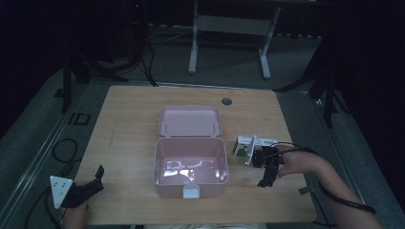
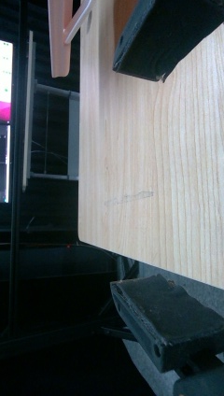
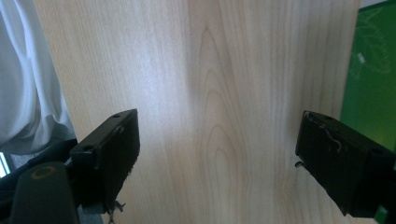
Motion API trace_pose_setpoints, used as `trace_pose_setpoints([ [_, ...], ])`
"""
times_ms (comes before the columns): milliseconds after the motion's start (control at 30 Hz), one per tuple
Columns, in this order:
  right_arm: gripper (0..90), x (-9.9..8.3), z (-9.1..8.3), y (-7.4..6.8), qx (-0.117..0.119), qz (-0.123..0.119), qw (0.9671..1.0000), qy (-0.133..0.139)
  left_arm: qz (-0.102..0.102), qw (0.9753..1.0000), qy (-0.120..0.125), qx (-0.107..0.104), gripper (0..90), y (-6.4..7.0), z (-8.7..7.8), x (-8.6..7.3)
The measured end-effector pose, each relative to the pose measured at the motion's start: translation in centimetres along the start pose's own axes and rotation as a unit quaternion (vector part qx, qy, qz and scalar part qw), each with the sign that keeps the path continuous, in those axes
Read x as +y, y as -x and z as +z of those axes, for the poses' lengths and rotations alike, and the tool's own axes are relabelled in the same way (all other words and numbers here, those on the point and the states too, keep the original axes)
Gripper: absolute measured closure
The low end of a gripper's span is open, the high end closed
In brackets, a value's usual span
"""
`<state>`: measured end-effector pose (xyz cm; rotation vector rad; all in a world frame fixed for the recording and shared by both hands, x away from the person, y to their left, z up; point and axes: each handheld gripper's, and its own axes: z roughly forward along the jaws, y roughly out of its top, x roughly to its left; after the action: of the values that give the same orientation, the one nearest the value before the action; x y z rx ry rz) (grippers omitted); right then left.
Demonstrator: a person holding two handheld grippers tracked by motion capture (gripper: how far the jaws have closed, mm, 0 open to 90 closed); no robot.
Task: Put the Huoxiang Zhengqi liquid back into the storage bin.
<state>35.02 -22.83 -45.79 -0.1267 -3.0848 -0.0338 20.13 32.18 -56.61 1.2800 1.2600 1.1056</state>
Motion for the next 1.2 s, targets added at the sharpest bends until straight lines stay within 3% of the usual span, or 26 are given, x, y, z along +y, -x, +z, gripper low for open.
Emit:
trace_pose_setpoints([
  [200, 15.0, 0.5, -0.5, 0.5, 0.001, -0.006, 0.9999, -0.010, 0.000, 1.0000, 0.000, 0.000, 0.2, 0.0, 0.0, 0.0],
  [600, 15.2, 0.7, -3.2, 1.5, -0.016, -0.017, 0.9997, 0.007, 0.003, 1.0000, -0.001, 0.000, 0.2, 0.0, 0.0, 0.0],
  [933, 17.8, 0.7, -5.1, 3.4, -0.044, -0.031, 0.9984, 0.016, 0.003, 1.0000, -0.001, 0.000, 0.2, 0.1, 0.0, 0.0],
  [1200, 21.7, 0.6, -5.4, 5.6, -0.052, -0.014, 0.9986, 0.007, 0.003, 1.0000, -0.001, -0.001, 0.2, 0.0, 0.0, 0.0],
])
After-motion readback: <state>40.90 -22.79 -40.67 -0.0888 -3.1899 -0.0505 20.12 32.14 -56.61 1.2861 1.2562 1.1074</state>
